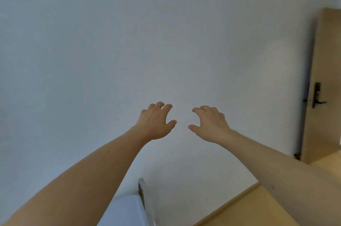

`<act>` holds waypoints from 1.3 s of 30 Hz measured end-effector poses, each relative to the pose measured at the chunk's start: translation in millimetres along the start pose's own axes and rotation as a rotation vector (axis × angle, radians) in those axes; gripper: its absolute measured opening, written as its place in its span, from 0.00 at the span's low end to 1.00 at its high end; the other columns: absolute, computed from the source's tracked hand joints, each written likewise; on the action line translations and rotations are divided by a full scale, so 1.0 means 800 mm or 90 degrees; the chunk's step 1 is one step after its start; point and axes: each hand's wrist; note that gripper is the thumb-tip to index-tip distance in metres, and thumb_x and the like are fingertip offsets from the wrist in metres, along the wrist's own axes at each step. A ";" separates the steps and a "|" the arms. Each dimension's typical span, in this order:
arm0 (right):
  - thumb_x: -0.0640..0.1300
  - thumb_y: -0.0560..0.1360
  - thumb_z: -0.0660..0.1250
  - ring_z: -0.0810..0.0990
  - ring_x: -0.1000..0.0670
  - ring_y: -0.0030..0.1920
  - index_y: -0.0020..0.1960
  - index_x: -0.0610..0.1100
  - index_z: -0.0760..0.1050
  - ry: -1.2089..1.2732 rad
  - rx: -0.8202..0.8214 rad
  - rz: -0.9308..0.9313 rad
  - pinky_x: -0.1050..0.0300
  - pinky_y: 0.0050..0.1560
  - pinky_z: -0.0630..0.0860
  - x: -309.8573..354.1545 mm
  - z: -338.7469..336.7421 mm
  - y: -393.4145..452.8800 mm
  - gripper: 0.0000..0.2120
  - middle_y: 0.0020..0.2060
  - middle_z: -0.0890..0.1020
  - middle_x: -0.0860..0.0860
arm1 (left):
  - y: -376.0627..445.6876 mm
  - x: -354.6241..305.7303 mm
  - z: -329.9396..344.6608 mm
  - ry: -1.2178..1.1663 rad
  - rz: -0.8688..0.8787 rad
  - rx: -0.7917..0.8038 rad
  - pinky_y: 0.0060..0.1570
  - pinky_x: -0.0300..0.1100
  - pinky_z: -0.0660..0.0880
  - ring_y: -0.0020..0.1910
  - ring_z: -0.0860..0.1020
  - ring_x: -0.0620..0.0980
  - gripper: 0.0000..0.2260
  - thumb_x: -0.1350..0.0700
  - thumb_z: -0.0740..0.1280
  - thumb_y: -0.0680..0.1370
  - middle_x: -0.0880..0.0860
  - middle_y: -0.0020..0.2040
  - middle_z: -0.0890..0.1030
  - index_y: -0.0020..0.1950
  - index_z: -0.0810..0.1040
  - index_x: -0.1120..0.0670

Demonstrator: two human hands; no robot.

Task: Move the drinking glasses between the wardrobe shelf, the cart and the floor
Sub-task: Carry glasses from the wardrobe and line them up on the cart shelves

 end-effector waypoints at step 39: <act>0.64 0.76 0.65 0.74 0.46 0.64 0.74 0.52 0.68 -0.292 -0.056 0.676 0.45 0.61 0.76 -0.492 -0.003 -0.050 0.30 0.65 0.75 0.51 | 0.387 -0.553 0.275 -0.431 0.758 0.076 0.65 0.54 0.71 0.69 0.69 0.55 0.27 0.42 0.65 0.80 0.52 0.71 0.71 0.77 0.66 0.49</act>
Point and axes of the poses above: each hand's wrist, its own y-axis towards the middle knuckle, its own z-axis out of the palm, x = y × z
